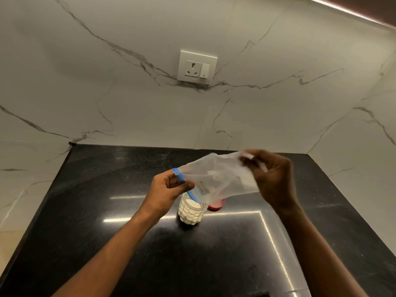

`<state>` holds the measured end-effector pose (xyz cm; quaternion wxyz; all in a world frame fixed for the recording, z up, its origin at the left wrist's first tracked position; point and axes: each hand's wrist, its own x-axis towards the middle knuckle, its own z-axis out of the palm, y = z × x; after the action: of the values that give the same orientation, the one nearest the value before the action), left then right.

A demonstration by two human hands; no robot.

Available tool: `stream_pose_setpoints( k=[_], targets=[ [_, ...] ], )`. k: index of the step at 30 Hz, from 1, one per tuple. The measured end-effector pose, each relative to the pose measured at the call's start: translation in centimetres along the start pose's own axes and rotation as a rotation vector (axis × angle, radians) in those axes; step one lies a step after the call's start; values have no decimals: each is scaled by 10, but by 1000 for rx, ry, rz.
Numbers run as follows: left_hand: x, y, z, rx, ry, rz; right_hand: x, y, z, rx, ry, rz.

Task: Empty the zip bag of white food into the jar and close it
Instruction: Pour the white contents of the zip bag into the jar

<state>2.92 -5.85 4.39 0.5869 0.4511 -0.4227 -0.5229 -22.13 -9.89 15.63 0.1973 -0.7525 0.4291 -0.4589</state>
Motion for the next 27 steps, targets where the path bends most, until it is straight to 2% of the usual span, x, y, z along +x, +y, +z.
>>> stream_pose_setpoints(
  k=[2, 7, 9, 11, 13, 16, 17, 20, 23, 26, 27],
  targets=[
    [1, 0, -3, 1, 0, -6, 4, 2, -5, 52, 90, 50],
    [3, 1, -4, 46, 14, -9, -2, -8, -5, 40, 32, 22],
    [4, -1, -3, 43, 30, -3, -5, -8, -6, -79, -151, 68],
    [5, 0, -3, 26, 49, -2, -9, 0, -10, -359, -311, 178],
    [5, 0, -4, -5, 57, -1, -9, 7, -18, -481, -286, 218],
    [3, -1, -4, -42, 39, -7, -7, 8, -24, -302, -66, 172],
    [3, -2, -4, -47, 37, -10, -8, 7, -21, -233, -47, 159],
    [4, -3, -4, -41, 28, -14, -17, 0, -6, -184, -120, 104],
    [4, -4, -5, -12, 33, -19, -19, 1, -6, -82, -1, 133],
    [2, -5, -8, -25, 54, -25, -22, 1, -7, -91, -59, 137],
    [2, -4, -8, -30, 56, -26, -23, 2, -7, -77, -32, 145]
  ],
)
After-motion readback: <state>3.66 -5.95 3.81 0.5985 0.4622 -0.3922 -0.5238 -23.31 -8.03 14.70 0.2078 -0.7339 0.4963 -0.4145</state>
